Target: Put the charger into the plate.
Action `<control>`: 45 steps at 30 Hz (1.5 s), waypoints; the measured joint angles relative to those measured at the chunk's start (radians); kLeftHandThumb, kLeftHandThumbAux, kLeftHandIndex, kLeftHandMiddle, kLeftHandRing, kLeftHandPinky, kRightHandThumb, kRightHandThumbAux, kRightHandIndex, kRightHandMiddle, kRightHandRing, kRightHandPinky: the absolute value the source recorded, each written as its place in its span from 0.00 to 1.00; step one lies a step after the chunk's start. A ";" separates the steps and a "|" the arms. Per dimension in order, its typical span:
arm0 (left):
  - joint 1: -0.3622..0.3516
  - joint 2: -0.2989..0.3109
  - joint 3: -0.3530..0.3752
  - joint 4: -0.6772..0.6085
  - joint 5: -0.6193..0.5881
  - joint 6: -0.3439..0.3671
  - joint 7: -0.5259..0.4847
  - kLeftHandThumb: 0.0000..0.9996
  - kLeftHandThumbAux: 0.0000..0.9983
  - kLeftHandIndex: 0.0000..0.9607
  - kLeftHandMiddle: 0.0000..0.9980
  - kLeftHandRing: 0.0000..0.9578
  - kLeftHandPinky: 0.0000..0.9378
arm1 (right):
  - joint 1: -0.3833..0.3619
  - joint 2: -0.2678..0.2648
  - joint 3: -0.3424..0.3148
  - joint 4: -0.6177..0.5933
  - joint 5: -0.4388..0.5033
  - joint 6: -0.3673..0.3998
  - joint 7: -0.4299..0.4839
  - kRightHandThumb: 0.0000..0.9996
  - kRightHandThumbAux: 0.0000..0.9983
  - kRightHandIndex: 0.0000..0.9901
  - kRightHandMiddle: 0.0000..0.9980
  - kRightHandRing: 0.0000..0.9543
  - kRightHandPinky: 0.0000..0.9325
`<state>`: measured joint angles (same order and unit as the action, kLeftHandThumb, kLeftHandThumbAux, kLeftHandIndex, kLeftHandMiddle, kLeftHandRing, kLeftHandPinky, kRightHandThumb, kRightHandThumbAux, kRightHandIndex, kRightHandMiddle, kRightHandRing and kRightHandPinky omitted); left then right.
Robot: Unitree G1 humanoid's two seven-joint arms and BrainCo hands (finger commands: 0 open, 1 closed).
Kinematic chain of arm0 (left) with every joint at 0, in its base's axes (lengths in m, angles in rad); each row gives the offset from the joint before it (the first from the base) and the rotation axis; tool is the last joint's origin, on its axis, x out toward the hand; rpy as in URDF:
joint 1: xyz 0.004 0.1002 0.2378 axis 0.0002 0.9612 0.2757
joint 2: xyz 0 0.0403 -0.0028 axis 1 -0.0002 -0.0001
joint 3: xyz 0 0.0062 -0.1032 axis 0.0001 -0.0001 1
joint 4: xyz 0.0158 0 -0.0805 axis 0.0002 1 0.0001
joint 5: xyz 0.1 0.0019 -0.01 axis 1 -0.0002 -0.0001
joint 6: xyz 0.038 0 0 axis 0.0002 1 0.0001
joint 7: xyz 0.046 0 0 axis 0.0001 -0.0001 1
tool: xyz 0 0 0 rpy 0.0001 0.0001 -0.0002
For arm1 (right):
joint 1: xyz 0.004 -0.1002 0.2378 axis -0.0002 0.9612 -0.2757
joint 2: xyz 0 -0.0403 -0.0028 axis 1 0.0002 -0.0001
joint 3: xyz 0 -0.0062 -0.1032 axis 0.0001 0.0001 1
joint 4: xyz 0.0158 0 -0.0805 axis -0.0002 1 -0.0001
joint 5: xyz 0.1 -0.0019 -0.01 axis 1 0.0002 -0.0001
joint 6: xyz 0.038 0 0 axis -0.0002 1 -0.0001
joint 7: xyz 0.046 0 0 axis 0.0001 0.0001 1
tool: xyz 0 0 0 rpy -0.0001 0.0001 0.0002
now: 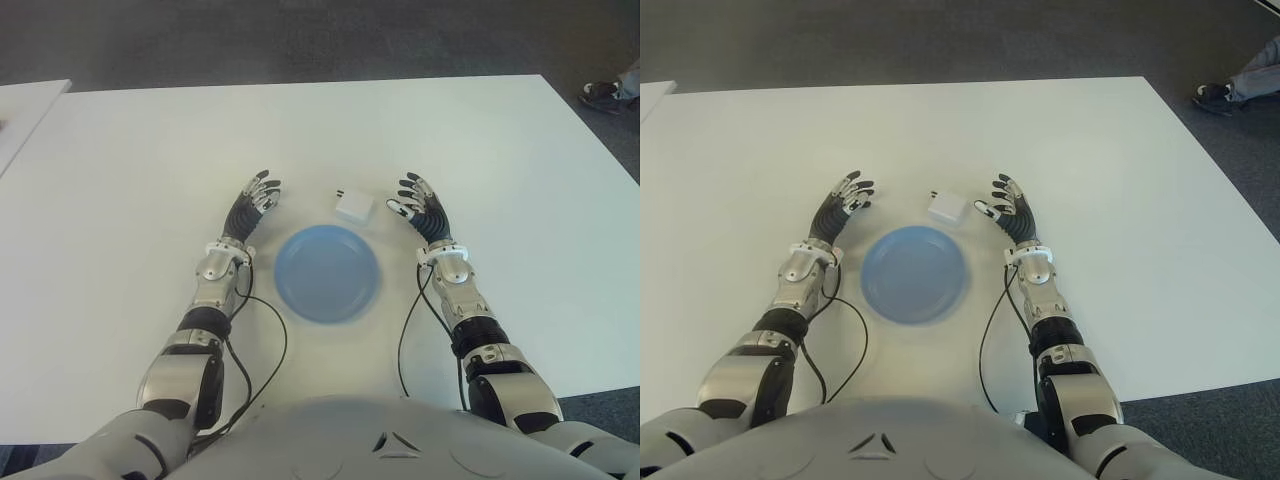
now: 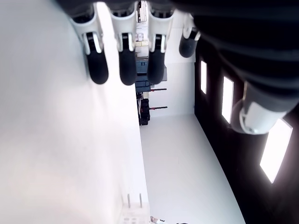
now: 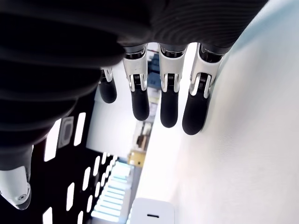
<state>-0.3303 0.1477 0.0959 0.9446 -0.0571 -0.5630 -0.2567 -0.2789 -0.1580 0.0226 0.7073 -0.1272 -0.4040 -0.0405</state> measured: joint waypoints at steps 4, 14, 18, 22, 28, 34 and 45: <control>-0.001 -0.002 -0.001 0.002 0.000 -0.001 0.000 0.00 0.50 0.09 0.21 0.23 0.25 | 0.000 -0.024 0.033 0.021 -0.085 -0.047 -0.073 0.50 0.52 0.08 0.18 0.21 0.23; -0.011 -0.010 -0.006 0.017 0.003 -0.005 0.000 0.00 0.51 0.10 0.21 0.23 0.26 | -0.023 -0.083 0.133 0.102 -0.328 -0.126 -0.364 0.48 0.44 0.04 0.12 0.14 0.16; -0.022 -0.013 -0.005 0.030 0.003 -0.007 0.003 0.00 0.51 0.10 0.22 0.24 0.26 | -0.039 -0.095 0.142 0.125 -0.350 -0.127 -0.418 0.47 0.41 0.03 0.09 0.11 0.15; -0.034 -0.018 -0.005 0.043 0.007 -0.006 0.012 0.00 0.51 0.10 0.22 0.24 0.26 | -0.049 -0.098 0.151 0.132 -0.358 -0.116 -0.436 0.46 0.38 0.02 0.06 0.08 0.14; -0.048 -0.029 -0.005 0.058 0.008 -0.005 0.012 0.00 0.51 0.10 0.22 0.24 0.26 | -0.106 -0.078 0.167 0.096 -0.376 -0.014 -0.431 0.49 0.36 0.02 0.05 0.06 0.14; -0.051 -0.042 -0.005 0.059 0.008 -0.006 0.012 0.00 0.51 0.10 0.22 0.24 0.26 | -0.169 -0.075 0.197 0.023 -0.404 0.015 -0.428 0.52 0.37 0.02 0.06 0.07 0.16; -0.053 -0.043 0.003 0.061 0.007 -0.006 0.012 0.00 0.52 0.10 0.21 0.23 0.25 | -0.190 -0.069 0.245 0.041 -0.436 0.027 -0.436 0.51 0.36 0.01 0.07 0.09 0.17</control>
<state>-0.3833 0.1051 0.0984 1.0052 -0.0500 -0.5692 -0.2443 -0.4690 -0.2274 0.2672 0.7484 -0.5634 -0.3772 -0.4761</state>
